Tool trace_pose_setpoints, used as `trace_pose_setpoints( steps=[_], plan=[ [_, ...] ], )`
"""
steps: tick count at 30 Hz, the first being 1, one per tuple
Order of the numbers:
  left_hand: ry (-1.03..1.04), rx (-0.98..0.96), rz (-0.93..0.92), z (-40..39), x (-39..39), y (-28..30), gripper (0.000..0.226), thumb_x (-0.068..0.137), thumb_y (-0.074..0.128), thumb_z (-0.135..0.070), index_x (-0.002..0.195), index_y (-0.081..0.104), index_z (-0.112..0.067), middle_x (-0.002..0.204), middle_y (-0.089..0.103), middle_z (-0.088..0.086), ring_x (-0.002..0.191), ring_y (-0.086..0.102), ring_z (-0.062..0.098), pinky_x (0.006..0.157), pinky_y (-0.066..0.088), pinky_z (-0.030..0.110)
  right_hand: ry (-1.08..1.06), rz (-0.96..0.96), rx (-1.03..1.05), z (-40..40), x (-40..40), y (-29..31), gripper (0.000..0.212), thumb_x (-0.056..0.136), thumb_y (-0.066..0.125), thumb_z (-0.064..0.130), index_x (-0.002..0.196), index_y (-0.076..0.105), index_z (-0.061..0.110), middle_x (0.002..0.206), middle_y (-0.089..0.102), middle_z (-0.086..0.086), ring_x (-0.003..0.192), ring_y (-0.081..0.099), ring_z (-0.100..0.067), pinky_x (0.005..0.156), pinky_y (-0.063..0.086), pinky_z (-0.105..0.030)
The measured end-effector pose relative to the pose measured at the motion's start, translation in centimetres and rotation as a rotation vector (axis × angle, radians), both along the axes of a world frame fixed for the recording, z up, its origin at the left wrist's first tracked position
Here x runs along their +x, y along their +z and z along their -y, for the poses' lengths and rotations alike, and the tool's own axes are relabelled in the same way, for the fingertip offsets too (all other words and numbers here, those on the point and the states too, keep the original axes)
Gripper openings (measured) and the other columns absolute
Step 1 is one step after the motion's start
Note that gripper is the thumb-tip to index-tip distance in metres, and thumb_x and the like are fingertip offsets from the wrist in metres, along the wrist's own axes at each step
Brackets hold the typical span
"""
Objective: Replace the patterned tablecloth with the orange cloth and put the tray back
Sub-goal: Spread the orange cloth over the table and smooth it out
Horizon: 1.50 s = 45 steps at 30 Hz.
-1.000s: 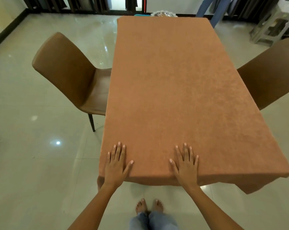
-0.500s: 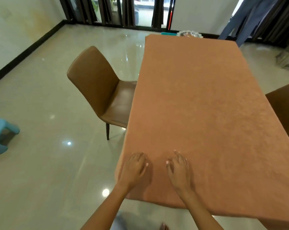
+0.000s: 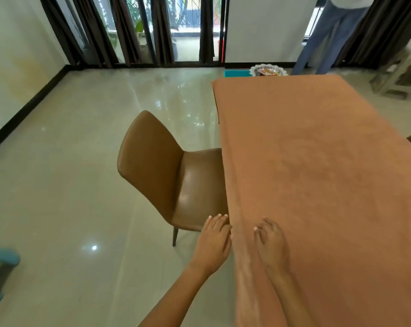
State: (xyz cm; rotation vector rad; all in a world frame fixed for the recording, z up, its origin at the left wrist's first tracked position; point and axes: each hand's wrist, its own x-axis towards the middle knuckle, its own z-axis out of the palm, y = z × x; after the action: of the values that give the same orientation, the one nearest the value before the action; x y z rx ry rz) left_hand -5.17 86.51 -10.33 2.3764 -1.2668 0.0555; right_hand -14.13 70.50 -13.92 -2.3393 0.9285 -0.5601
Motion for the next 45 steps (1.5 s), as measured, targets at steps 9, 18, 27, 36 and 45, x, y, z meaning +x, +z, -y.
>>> trace_pose_setpoints(
  steps=[9, 18, 27, 36, 45],
  plan=[
    [-0.144, 0.132, -0.068, 6.4, 14.6, 0.7, 0.057, 0.093, 0.02, -0.036, 0.131, 0.053, -0.01, 0.14, 0.048, 0.01, 0.135, 0.038, 0.025, 0.112, 0.007, 0.033, -0.069, -0.001, 0.007, 4.4, 11.6, -1.6, 0.027, 0.083, 0.051, 0.018, 0.087, 0.071, 0.001, 0.108, 0.065, -0.017, 0.098, 0.06, -0.035, 0.088, 0.048, -0.042],
    [-0.251, 0.359, -0.058, 22.7, 35.1, 0.6, 0.095, 0.079, -0.023, -0.061, 0.151, 0.014, -0.011, 0.159, 0.008, 0.01, 0.146, 0.006, 0.025, 0.117, 0.005, 0.039, -0.154, -0.134, 0.016, 16.4, 33.0, -2.4, 0.037, 0.093, 0.052, 0.025, 0.127, 0.054, 0.012, 0.139, 0.049, -0.009, 0.128, 0.044, -0.025, 0.105, 0.038, -0.039],
    [-0.381, 0.501, 0.044, 34.2, 50.5, -2.5, 0.055, 0.103, 0.016, -0.038, 0.152, -0.001, -0.019, 0.159, -0.01, 0.008, 0.146, -0.008, 0.025, 0.116, -0.003, 0.045, -0.318, -0.433, -0.133, 21.5, 45.4, -4.9, 0.056, 0.098, 0.027, 0.043, 0.147, 0.029, 0.015, 0.156, 0.021, -0.01, 0.144, 0.017, -0.025, 0.114, 0.014, -0.047],
    [-0.504, 0.415, -0.036, 39.1, 60.0, -7.3, 0.089, 0.081, 0.008, -0.078, 0.151, -0.008, -0.025, 0.158, -0.016, 0.004, 0.145, -0.013, 0.02, 0.116, -0.007, 0.043, -0.364, -0.519, -0.226, 21.3, 45.9, -6.4, 0.068, 0.091, 0.007, 0.063, 0.15, 0.009, 0.028, 0.157, 0.008, -0.001, 0.145, 0.01, -0.02, 0.115, 0.01, -0.046],
    [-0.519, 0.281, -0.017, 35.6, 61.9, -8.1, 0.088, 0.085, 0.009, -0.073, 0.152, 0.0, -0.017, 0.157, -0.011, 0.004, 0.145, -0.012, 0.021, 0.11, -0.022, 0.035, -0.331, -0.642, -0.139, 18.1, 48.1, -5.6, 0.071, 0.091, 0.016, 0.068, 0.148, 0.024, 0.027, 0.155, 0.025, -0.001, 0.14, 0.028, -0.022, 0.113, 0.022, -0.048]
  ],
)
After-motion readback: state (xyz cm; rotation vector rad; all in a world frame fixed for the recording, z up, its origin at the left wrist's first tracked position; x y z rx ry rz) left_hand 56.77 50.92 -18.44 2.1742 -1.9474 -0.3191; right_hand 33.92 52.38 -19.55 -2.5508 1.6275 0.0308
